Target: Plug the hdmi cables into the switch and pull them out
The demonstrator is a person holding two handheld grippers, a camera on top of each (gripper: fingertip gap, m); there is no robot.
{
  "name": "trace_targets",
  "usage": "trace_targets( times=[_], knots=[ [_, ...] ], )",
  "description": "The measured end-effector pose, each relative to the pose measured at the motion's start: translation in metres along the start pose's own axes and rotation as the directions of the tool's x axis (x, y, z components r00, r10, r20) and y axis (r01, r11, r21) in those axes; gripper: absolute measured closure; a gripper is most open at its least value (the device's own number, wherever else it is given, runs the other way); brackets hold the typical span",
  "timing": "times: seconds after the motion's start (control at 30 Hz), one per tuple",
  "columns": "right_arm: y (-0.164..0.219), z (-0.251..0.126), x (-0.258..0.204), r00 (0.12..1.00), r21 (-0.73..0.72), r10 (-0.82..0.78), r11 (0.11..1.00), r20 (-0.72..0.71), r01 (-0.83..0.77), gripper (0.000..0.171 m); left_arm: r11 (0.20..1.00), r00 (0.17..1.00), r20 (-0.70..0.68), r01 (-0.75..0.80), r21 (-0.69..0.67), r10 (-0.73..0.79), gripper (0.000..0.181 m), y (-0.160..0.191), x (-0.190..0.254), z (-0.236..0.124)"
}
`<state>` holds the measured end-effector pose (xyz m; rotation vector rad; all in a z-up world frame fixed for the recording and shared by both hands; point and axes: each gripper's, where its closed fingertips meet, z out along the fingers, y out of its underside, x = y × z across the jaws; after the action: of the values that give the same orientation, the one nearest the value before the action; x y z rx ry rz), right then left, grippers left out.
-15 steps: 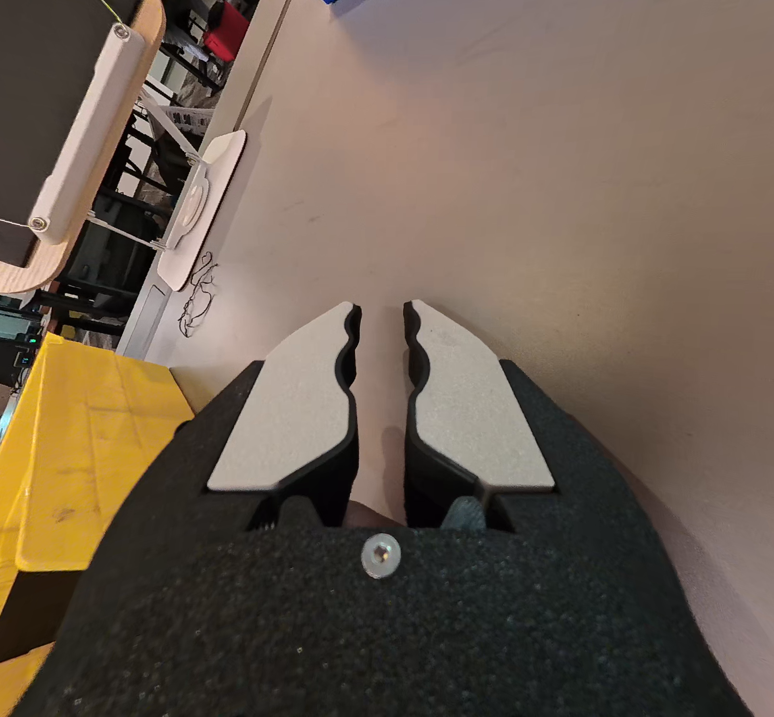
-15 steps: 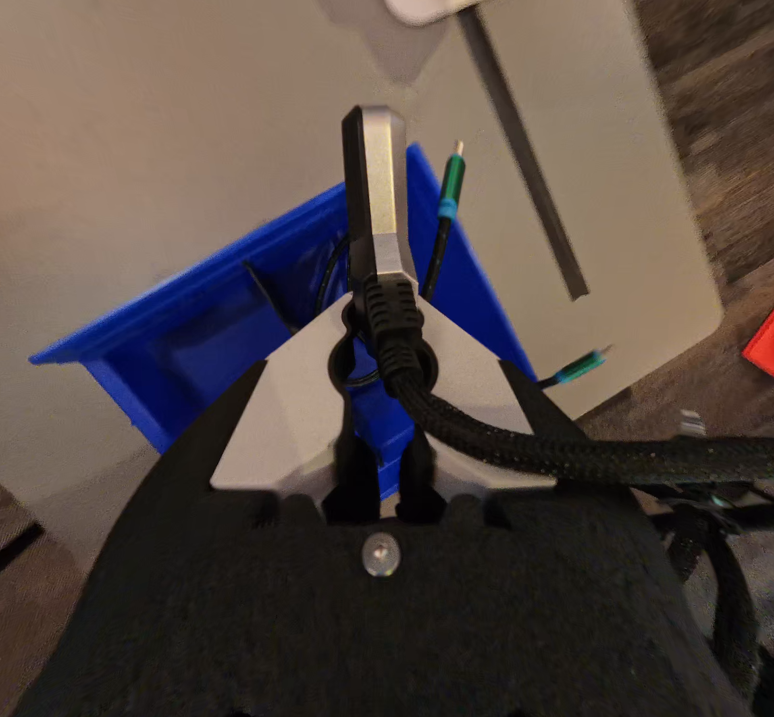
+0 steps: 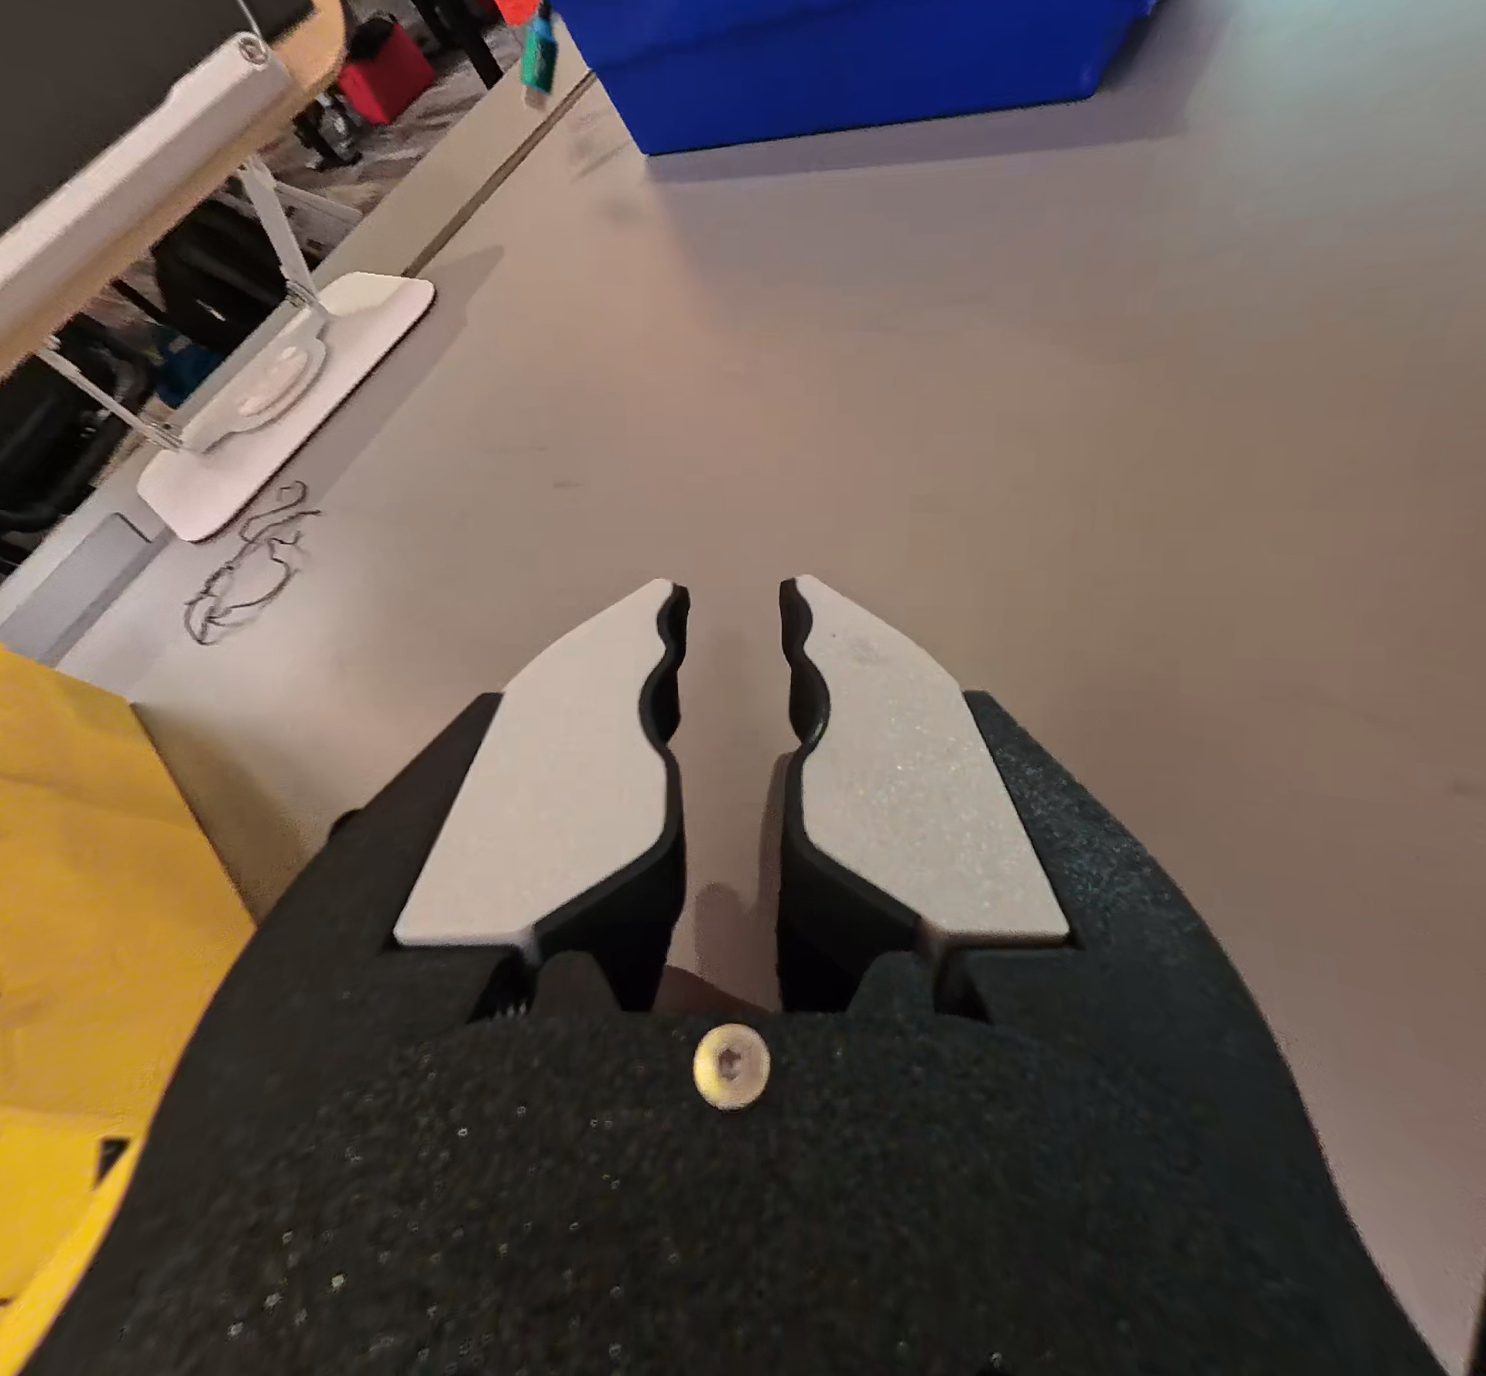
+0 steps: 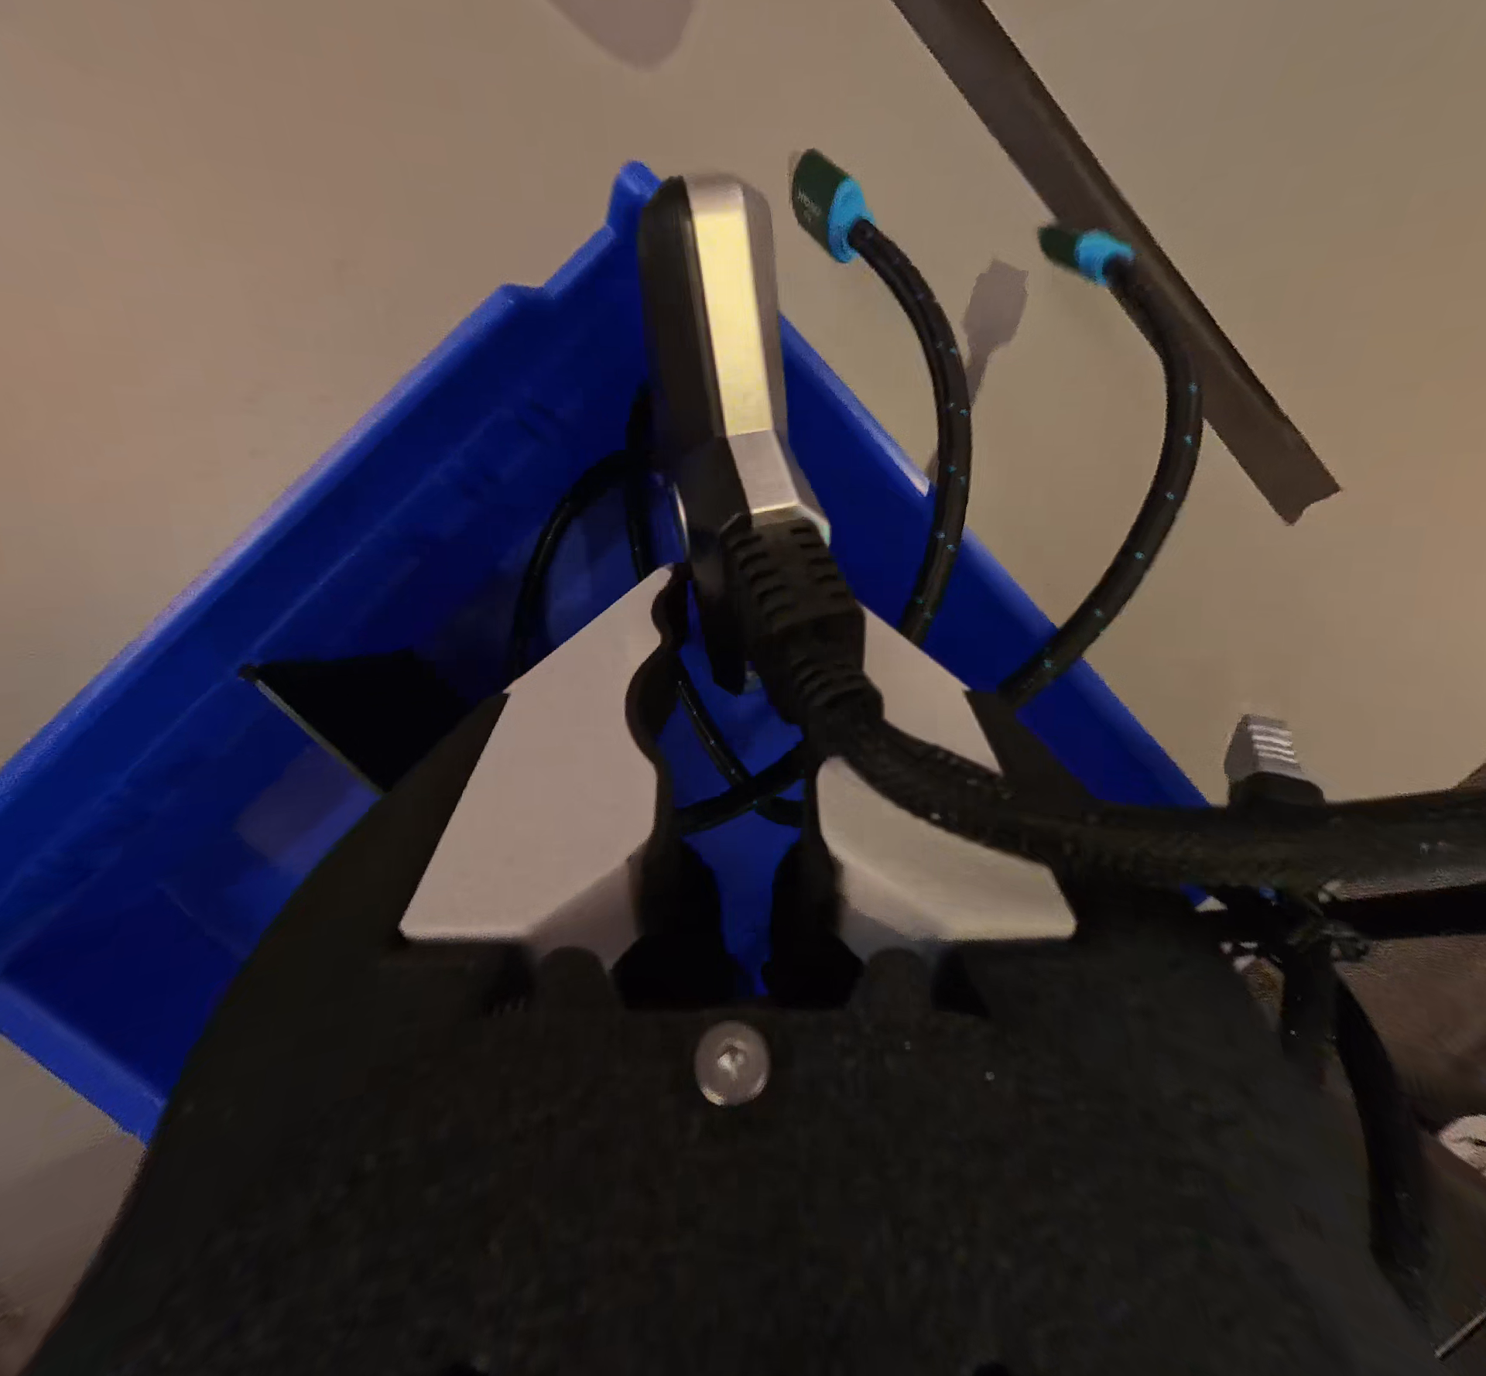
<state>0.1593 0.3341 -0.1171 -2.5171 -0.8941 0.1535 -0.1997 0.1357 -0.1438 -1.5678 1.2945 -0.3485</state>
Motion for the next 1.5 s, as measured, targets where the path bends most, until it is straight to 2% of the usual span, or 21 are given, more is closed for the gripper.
trace_targets(
  times=[0.07,0.17,0.23,0.33,0.43,0.5,0.57,0.67,0.73,0.8,0.83,0.93,1.0,1.03,1.07,1.13,1.2,1.27,1.5],
  knots=[
    [0.008,-0.006,0.001,0.999,-0.050,0.030,0.998,0.015,-0.029,0.143,0.999,0.999,-0.022,0.045,0.005,-0.045,0.158,-0.001,0.002,0.000],
    [0.024,-0.027,-0.006,0.995,-0.241,0.085,0.968,0.057,-0.069,0.131,0.998,0.998,-0.028,0.065,0.006,-0.065,0.157,-0.001,0.000,-0.001],
    [0.028,-0.049,-0.010,0.994,-0.319,0.086,0.946,0.061,-0.062,0.130,0.997,0.997,-0.027,0.073,0.000,-0.073,0.157,0.001,-0.002,-0.001],
    [0.026,-0.084,-0.008,1.000,-0.343,0.015,0.939,-0.004,-0.016,0.130,0.995,0.994,-0.035,0.101,-0.009,-0.101,0.157,0.004,-0.004,-0.001],
    [0.025,-0.120,-0.012,0.995,-0.302,-0.044,0.953,-0.088,0.016,0.130,0.992,0.991,-0.031,0.128,-0.002,-0.128,0.156,0.004,-0.008,-0.003],
    [0.012,-0.141,-0.029,0.990,-0.135,-0.049,0.990,-0.135,0.030,0.131,0.985,0.985,-0.036,0.171,0.018,-0.171,0.156,-0.001,-0.012,-0.007],
    [-0.003,-0.159,-0.060,0.988,0.134,-0.004,0.991,-0.151,0.024,0.131,0.972,0.972,-0.045,0.231,0.038,-0.229,0.156,-0.006,-0.017,-0.012],
    [0.004,-0.177,-0.094,0.954,0.482,0.164,0.876,-0.252,-0.023,0.131,0.940,0.943,-0.012,0.331,0.087,-0.331,0.155,-0.018,-0.035,-0.026],
    [0.024,-0.177,-0.119,0.913,0.660,0.300,0.750,-0.277,-0.046,0.131,0.908,0.914,0.002,0.403,0.119,-0.406,0.153,-0.022,-0.043,-0.040],
    [0.047,-0.170,-0.144,0.872,0.780,0.381,0.626,-0.307,0.001,0.129,0.888,0.894,0.032,0.438,0.139,-0.446,0.153,-0.014,-0.046,-0.058],
    [0.065,-0.170,-0.147,0.816,0.833,0.485,0.553,-0.314,-0.008,0.127,0.879,0.884,0.059,0.452,0.151,-0.464,0.153,-0.007,-0.047,-0.068],
    [0.107,-0.138,-0.176,0.755,0.884,0.648,0.407,-0.102,-0.230,0.127,0.860,0.848,0.160,0.481,0.168,-0.505,0.153,0.021,-0.051,-0.093],
    [0.139,-0.118,-0.182,0.670,0.875,0.739,0.365,-0.065,-0.317,0.128,0.894,0.854,0.264,0.429,0.131,-0.449,0.153,0.034,-0.063,-0.107],
    [0.147,-0.112,-0.184,0.650,0.864,0.757,0.368,-0.064,-0.344,0.128,0.913,0.857,0.317,0.389,0.119,-0.407,0.153,0.038,-0.070,-0.113],
    [0.147,-0.110,-0.186,0.668,0.847,0.741,0.400,-0.075,-0.349,0.128,0.924,0.855,0.351,0.363,0.121,-0.382,0.153,0.040,-0.076,-0.116],
    [0.146,-0.112,-0.182,0.692,0.835,0.702,0.474,-0.166,-0.280,0.128,0.920,0.829,0.400,0.360,0.153,-0.391,0.156,0.044,-0.088,-0.120],
    [0.152,-0.105,-0.174,0.688,0.797,0.663,0.568,-0.297,-0.204,0.128,0.916,0.823,0.401,0.364,0.168,-0.401,0.156,0.044,-0.095,-0.118],
    [0.153,-0.096,-0.173,0.694,0.761,0.632,0.621,-0.344,-0.188,0.130,0.924,0.828,0.410,0.353,0.148,-0.382,0.156,0.048,-0.098,-0.116],
    [0.137,-0.086,-0.186,0.756,0.757,0.576,0.631,-0.312,-0.168,0.132,0.939,0.850,0.406,0.338,0.066,-0.335,0.156,0.057,-0.088,-0.109]
  ],
)
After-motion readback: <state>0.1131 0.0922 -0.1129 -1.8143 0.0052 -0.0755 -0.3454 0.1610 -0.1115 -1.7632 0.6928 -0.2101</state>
